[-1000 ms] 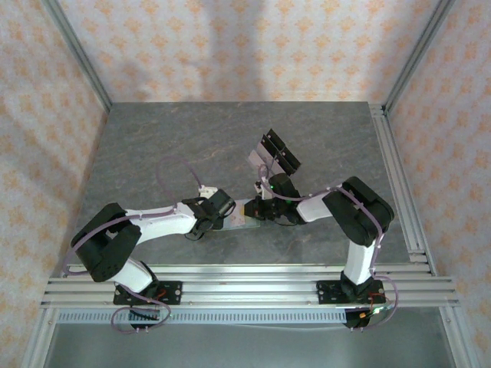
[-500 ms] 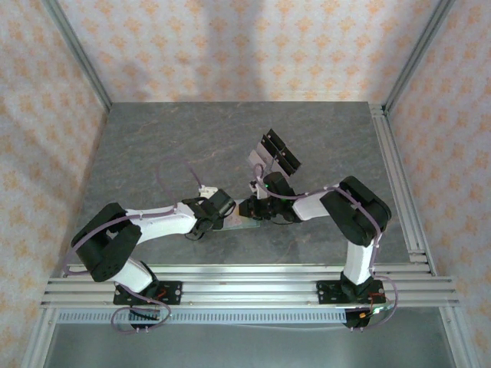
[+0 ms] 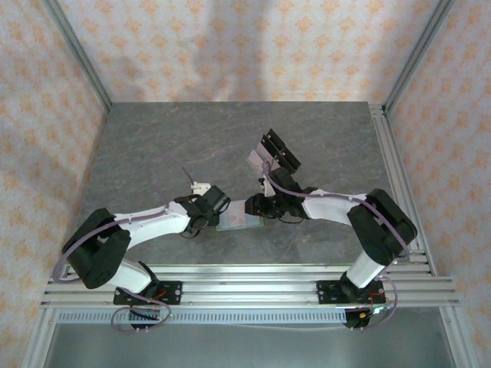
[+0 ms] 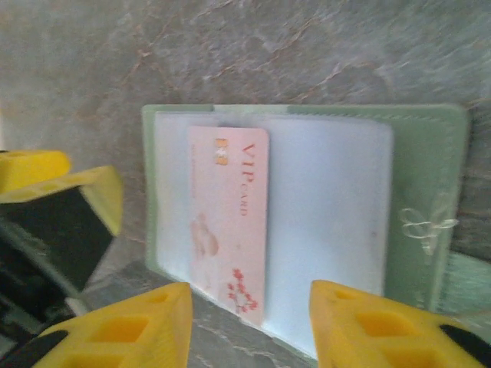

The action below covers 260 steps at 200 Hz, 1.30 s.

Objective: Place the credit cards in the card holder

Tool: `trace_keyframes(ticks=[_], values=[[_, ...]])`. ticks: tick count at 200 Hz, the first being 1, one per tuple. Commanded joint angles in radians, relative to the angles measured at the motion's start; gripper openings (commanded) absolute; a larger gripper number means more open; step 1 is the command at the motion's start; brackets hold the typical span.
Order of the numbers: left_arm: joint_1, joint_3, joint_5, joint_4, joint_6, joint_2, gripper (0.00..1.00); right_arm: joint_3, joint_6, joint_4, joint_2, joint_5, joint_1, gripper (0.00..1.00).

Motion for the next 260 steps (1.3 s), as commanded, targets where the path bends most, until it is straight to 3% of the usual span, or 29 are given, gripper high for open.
trace_keyframes(ticks=[1, 29, 64, 135, 260], values=[[0.013, 0.002, -0.045, -0.039, -0.004, -0.022, 0.71, 0.086, -0.068, -0.228, -0.015, 0.151, 0.031, 0.33], [0.015, -0.008, -0.035, -0.021, -0.002, -0.009, 0.71, 0.168, -0.100, -0.332, 0.018, 0.256, 0.075, 0.14], [0.015, -0.020, -0.030, -0.006, -0.004, 0.017, 0.70, 0.240, -0.129, -0.392, 0.077, 0.322, 0.105, 0.05], [0.015, -0.011, -0.097, -0.071, -0.044, 0.060, 0.67, 0.292, -0.147, -0.407, 0.162, 0.324, 0.127, 0.02], [0.015, -0.020, -0.045, -0.011, -0.041, 0.103, 0.66, 0.387, -0.148, -0.414, 0.249, 0.294, 0.177, 0.01]])
